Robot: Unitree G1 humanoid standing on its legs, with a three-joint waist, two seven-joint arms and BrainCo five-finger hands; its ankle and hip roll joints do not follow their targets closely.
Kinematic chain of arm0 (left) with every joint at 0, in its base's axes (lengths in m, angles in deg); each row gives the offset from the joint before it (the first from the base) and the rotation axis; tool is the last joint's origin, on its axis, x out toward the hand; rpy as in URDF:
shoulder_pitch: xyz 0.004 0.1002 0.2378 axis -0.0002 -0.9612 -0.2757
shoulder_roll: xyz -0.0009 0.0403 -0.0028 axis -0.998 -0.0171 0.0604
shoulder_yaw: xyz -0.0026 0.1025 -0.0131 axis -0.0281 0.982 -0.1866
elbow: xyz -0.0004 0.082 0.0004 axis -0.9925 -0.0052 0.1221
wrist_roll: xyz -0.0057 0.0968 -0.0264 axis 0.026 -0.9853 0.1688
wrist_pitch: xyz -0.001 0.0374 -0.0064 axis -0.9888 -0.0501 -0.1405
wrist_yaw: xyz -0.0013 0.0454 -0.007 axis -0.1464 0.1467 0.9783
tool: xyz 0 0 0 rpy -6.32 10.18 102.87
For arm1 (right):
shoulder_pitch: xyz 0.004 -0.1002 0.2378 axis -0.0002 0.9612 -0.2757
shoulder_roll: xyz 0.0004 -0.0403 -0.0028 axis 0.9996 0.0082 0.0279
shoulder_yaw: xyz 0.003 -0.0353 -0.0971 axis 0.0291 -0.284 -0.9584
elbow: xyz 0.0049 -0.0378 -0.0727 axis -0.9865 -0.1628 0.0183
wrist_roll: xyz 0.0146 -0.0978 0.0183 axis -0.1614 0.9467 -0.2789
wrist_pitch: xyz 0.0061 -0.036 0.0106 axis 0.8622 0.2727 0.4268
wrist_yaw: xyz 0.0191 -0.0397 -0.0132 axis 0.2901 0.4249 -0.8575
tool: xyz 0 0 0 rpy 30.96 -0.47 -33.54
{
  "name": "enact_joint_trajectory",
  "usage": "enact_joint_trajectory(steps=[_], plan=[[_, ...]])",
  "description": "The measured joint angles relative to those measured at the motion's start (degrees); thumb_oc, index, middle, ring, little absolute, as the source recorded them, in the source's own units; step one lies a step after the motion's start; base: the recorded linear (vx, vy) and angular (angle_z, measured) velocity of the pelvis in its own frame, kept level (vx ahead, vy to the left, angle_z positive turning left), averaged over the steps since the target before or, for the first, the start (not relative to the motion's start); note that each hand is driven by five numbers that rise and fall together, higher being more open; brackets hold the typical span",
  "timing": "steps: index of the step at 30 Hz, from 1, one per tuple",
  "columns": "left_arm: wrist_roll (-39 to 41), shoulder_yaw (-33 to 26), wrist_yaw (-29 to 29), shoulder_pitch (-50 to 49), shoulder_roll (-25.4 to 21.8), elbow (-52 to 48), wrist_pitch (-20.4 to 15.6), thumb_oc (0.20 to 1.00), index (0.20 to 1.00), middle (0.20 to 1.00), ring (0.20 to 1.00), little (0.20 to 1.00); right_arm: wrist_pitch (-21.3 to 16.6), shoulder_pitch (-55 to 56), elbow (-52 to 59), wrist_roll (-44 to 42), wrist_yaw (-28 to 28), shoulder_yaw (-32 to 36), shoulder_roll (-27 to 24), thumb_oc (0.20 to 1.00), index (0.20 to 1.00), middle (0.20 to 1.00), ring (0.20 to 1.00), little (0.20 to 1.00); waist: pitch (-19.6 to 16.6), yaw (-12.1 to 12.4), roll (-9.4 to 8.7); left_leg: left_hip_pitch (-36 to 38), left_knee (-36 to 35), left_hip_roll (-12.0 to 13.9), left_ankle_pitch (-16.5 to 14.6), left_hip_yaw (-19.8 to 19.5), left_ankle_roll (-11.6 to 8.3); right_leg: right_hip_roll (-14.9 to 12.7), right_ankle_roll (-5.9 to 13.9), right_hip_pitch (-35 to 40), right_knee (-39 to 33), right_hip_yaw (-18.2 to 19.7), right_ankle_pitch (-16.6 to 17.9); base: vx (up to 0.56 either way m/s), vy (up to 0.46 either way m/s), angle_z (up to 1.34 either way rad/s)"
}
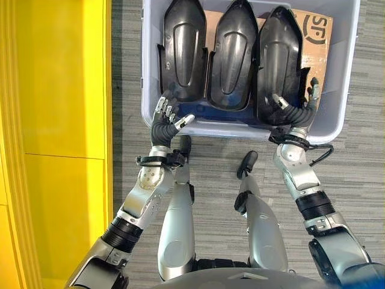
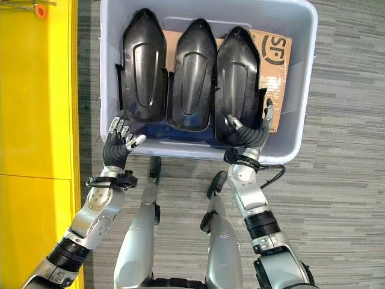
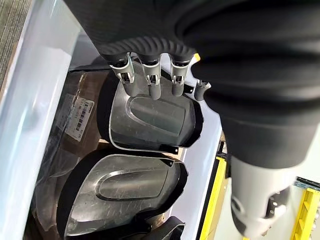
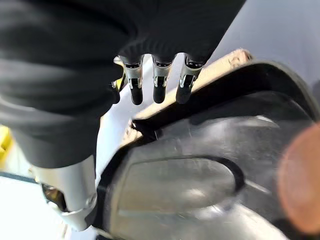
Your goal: Move parts from the plastic box to the shelf.
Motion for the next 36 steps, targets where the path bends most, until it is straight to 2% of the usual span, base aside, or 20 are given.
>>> enact_joint_trajectory(steps=[17, 29, 36], plan=[[0.0, 0.0, 0.1, 0.0, 0.0, 0.0, 0.0, 1.000, 1.000, 1.000, 1.000, 1.000, 0.1, 1.1, 0.9, 3.1, 2.3, 2.2, -0.1, 1.000, 1.000, 1.000, 1.000, 1.000, 0.0, -0.3, 0.00, -0.1, -0.1, 0.0, 0.0, 0.1, 0.02, 0.0, 0.01, -0.3, 0.0, 0.3, 0.0, 0.00, 0.000, 0.00], [0.4, 0.0, -0.1, -0.2, -0.2, 0.0, 0.0, 1.000, 1.000, 1.000, 1.000, 1.000, 1.2, -8.1, -11.2, 2.9, 3.0, 2.2, -2.4, 1.000, 1.000, 1.000, 1.000, 1.000, 0.0, 0.7, 0.04, -0.1, -0.1, -0.1, 0.0, 0.2, 0.03, 0.1, 0.00, -0.4, 0.0, 0.5, 0.0, 0.00, 0.000, 0.00], [0.5, 0.0, -0.2, -0.5, -0.6, 0.0, -0.1, 1.000, 1.000, 1.000, 1.000, 1.000, 1.8, -13.0, -16.6, 2.7, 2.8, 1.9, -5.7, 1.000, 1.000, 1.000, 1.000, 1.000, 0.1, 1.5, 0.17, -0.2, -0.1, -0.1, 0.0, 0.2, 0.03, 0.0, -0.01, -0.7, 0.0, 0.7, 0.0, 0.00, 0.000, 0.00]])
